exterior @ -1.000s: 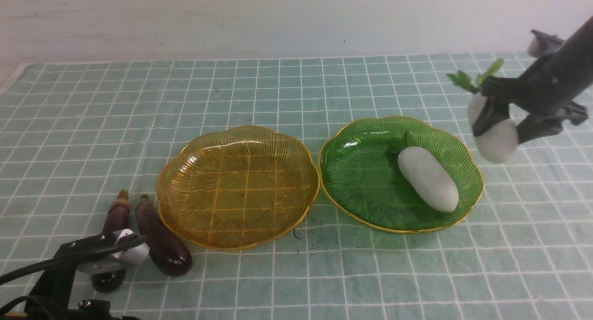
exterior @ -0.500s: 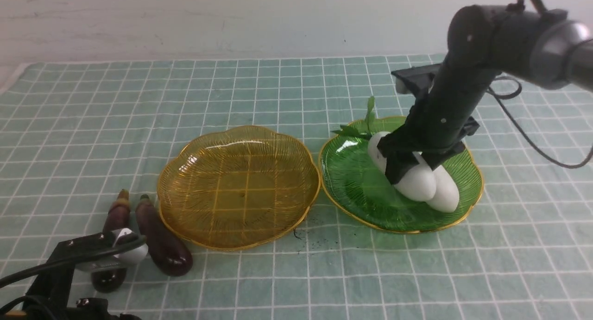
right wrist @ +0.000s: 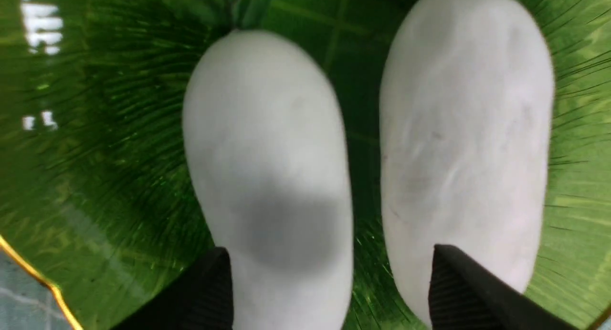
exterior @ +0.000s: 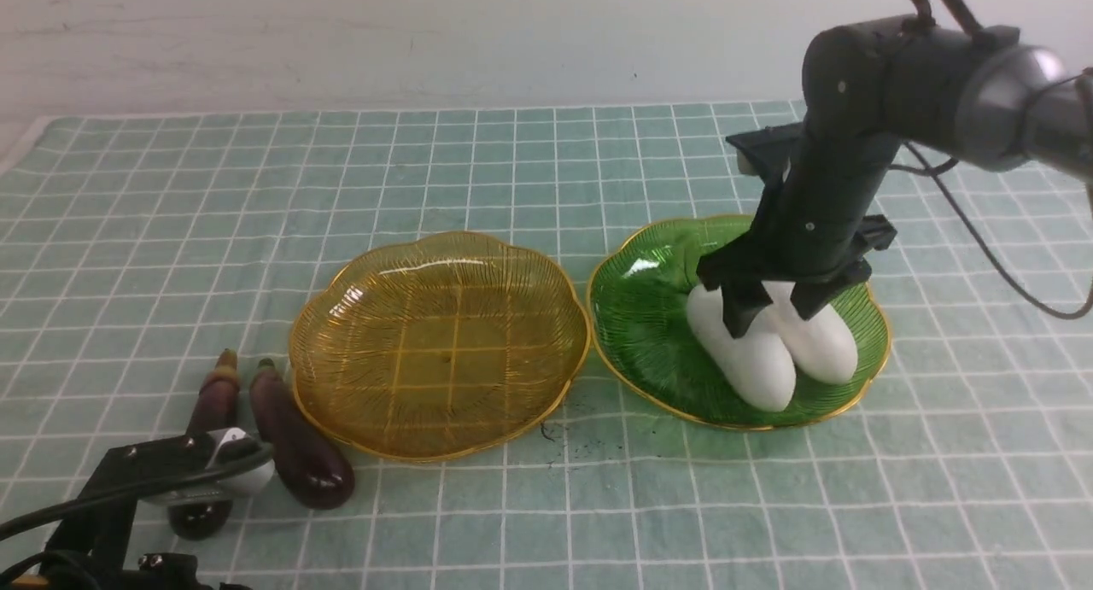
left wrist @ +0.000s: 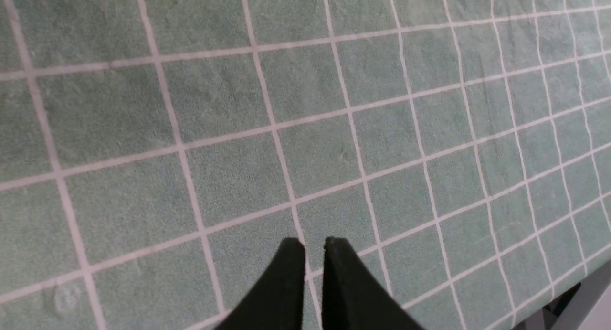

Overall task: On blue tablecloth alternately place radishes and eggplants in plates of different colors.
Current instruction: 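Place the white radish on the plate, then pick up the eggplant and place it in the yellow plate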

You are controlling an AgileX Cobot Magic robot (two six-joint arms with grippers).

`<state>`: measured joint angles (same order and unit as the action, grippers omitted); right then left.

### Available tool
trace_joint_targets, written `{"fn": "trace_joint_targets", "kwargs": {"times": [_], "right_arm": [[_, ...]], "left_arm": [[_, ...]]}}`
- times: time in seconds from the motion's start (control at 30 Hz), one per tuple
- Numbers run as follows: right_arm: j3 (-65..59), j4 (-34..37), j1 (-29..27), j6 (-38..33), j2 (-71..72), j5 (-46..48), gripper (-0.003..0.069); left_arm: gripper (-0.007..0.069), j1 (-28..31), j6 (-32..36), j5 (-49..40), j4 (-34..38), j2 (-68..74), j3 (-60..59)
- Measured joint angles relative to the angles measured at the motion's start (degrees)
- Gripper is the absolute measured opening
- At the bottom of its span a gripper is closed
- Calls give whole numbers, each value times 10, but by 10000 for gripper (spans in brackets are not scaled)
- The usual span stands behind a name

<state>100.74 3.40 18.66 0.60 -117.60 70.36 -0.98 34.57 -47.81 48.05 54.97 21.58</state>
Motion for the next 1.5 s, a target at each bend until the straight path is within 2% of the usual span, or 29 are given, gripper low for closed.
{"fn": "trace_joint_targets", "kwargs": {"times": [0.3, 0.43, 0.5, 0.57, 0.6, 0.63, 0.73, 0.83, 0.93, 1.17, 1.5], "right_arm": [[0, 6, 0, 0, 107, 4, 499], [-1, 13, 0, 1, 181, 10, 480], [-6, 13, 0, 1, 208, 10, 472], [-34, 13, 0, 1, 266, 10, 453], [-37, 13, 0, 1, 270, 10, 452], [-53, 13, 0, 1, 289, 11, 447], [-123, 9, 0, 1, 348, 14, 433], [-200, 6, 0, 1, 393, 16, 432], [-270, 6, 0, 1, 412, 16, 430], [-355, 6, 0, -6, 413, 15, 430], [-373, 6, 0, -23, 413, 10, 430]], "left_arm": [[184, 0, -45, 5, -2, 0, 1], [263, 0, -74, 27, -47, 0, 31], [272, 0, -95, 32, -65, 1, 41], [289, 0, -185, 57, -155, 7, 85], [290, 0, -193, 59, -162, 7, 88], [290, 0, -233, 67, -190, 11, 99], [290, 0, -382, 106, -327, 44, 142], [290, 0, -462, 132, -399, 93, 152], [290, 0, -506, 168, -435, 159, 155], [290, 0, -512, 209, -445, 250, 192], [291, 0, -505, 213, -469, 344, 232]]}}
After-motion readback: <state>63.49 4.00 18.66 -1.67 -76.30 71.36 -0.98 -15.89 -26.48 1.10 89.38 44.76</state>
